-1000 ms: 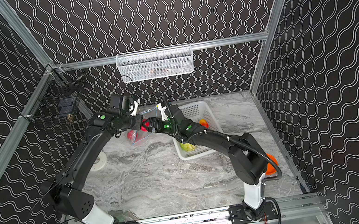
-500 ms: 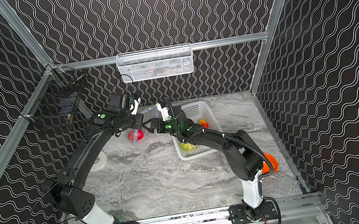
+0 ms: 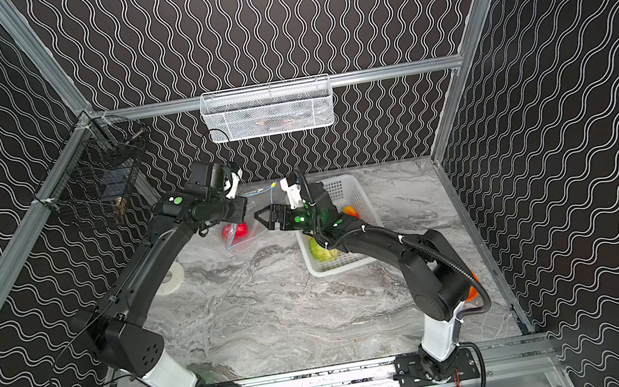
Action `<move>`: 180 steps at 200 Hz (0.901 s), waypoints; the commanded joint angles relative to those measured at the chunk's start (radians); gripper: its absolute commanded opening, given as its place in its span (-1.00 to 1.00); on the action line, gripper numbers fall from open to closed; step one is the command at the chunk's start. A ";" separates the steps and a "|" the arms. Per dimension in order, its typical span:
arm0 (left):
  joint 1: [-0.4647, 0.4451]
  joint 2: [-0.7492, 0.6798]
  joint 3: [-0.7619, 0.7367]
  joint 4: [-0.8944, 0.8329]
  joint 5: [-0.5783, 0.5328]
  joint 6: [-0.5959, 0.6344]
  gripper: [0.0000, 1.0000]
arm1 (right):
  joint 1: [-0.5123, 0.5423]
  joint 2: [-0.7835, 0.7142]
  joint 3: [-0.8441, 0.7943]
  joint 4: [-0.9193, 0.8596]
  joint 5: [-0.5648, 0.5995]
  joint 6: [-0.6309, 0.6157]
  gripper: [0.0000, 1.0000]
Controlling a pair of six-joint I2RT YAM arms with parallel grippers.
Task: Place the food in the zip-top bag and seal the zipper
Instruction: 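Release the apple into the bag by opening the right gripper, then move the open right gripper back over the basket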
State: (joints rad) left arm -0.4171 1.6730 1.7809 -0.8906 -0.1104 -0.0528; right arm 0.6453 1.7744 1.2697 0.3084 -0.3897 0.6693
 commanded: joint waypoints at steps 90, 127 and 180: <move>0.001 0.005 0.005 0.010 -0.031 -0.004 -1.00 | -0.001 -0.111 -0.032 -0.140 0.120 -0.068 0.97; 0.001 0.008 0.018 0.000 -0.006 -0.007 -1.00 | -0.001 -0.125 -0.015 -0.200 0.146 -0.105 0.98; 0.001 0.013 0.008 0.003 -0.002 -0.010 -1.00 | -0.012 -0.159 -0.023 -0.273 0.246 -0.140 0.98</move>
State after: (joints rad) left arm -0.4171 1.6833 1.7912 -0.8921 -0.1261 -0.0532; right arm 0.6418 1.6295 1.2419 0.0937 -0.2176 0.5606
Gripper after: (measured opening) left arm 0.049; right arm 0.989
